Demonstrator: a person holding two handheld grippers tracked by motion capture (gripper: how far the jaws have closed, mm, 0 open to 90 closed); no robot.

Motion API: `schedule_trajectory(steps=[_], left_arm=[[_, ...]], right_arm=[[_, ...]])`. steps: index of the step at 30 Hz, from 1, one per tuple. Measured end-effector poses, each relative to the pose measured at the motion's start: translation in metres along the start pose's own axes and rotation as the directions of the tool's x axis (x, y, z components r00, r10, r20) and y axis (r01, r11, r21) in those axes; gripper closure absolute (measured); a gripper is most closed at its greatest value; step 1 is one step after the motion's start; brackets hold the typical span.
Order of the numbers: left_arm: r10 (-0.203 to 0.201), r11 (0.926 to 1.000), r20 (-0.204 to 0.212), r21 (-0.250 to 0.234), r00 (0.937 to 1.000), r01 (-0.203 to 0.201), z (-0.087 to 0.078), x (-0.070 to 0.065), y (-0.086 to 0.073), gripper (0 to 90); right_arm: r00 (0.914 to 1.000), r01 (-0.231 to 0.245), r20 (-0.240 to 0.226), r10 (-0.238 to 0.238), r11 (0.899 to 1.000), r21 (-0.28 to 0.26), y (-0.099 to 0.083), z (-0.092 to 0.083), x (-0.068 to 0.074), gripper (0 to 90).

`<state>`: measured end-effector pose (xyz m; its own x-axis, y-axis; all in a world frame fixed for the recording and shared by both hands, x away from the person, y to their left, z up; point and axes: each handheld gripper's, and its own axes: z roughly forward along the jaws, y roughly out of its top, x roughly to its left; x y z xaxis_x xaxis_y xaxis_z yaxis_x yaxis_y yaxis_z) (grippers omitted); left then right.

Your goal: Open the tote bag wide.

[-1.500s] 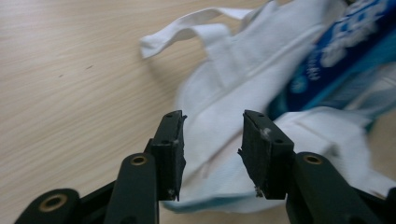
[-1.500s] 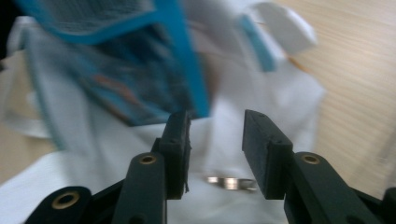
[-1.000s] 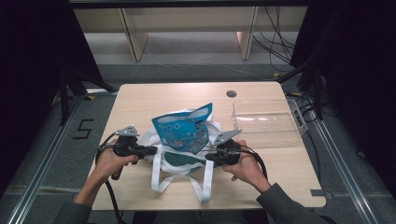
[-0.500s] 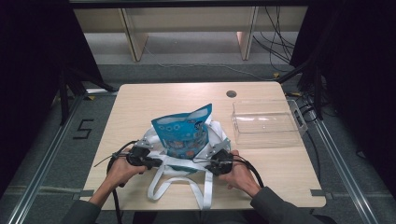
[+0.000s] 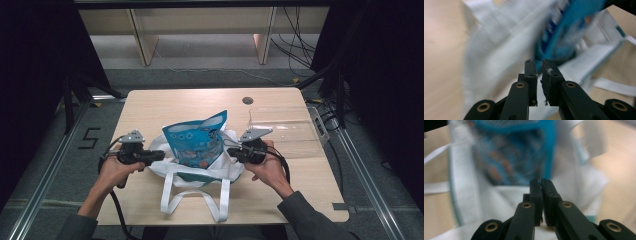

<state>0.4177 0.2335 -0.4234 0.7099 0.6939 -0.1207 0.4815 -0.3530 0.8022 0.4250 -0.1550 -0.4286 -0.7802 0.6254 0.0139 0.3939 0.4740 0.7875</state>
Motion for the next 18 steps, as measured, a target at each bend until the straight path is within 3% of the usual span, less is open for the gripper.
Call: schedule_trajectory(steps=[3, 6, 9, 10, 12, 13, 14, 18], left_arm=[[0.015, 0.9998, -0.048, 0.014, 0.9987, -0.015, 0.009, 0.017, 0.006, 84.0], [-0.007, 0.9988, -0.075, 0.047, 0.9971, 0.010, 0.031, 0.033, 0.002, 85.9], [-0.044, 0.9940, -0.072, 0.097, 0.9964, 0.051, 0.051, 0.043, -0.008, 88.2], [-0.041, 0.9899, -0.073, 0.133, 0.9965, 0.050, 0.055, 0.044, -0.011, 88.3], [-0.032, 0.9882, -0.065, 0.148, 0.9974, 0.041, 0.060, 0.045, -0.014, 88.6], [-0.046, 0.9881, -0.064, 0.143, 0.9969, 0.055, 0.063, 0.044, -0.016, 88.8], [-0.014, 0.9851, -0.058, 0.171, 0.9982, 0.023, 0.062, 0.046, -0.016, 88.9], [-0.062, 0.9868, -0.033, 0.148, 0.9975, 0.066, 0.069, 0.049, -0.025, 89.2]], right_arm=[[0.9978, 0.028, 0.060, -0.027, 1.000, -0.014, 0.011, 0.004, -0.012, 90.0], [0.9983, 0.021, 0.053, -0.023, 0.999, 0.024, 0.014, 0.016, -0.024, 90.0], [0.9957, -0.015, 0.092, 0.007, 0.996, 0.090, 0.008, 0.031, -0.031, 90.0], [0.9942, -0.018, 0.108, 0.009, 0.996, 0.090, 0.004, 0.038, -0.033, 90.0], [0.9934, -0.017, 0.115, 0.004, 0.993, 0.115, -0.003, 0.044, -0.035, 90.0], [0.9942, -0.022, 0.107, 0.008, 0.991, 0.129, -0.005, 0.048, -0.034, 90.0], [0.9938, -0.015, 0.111, -0.001, 0.989, 0.146, -0.008, 0.051, -0.033, 90.0], [0.9948, -0.050, 0.096, 0.033, 0.983, 0.179, -0.015, 0.060, -0.032, 90.0]])
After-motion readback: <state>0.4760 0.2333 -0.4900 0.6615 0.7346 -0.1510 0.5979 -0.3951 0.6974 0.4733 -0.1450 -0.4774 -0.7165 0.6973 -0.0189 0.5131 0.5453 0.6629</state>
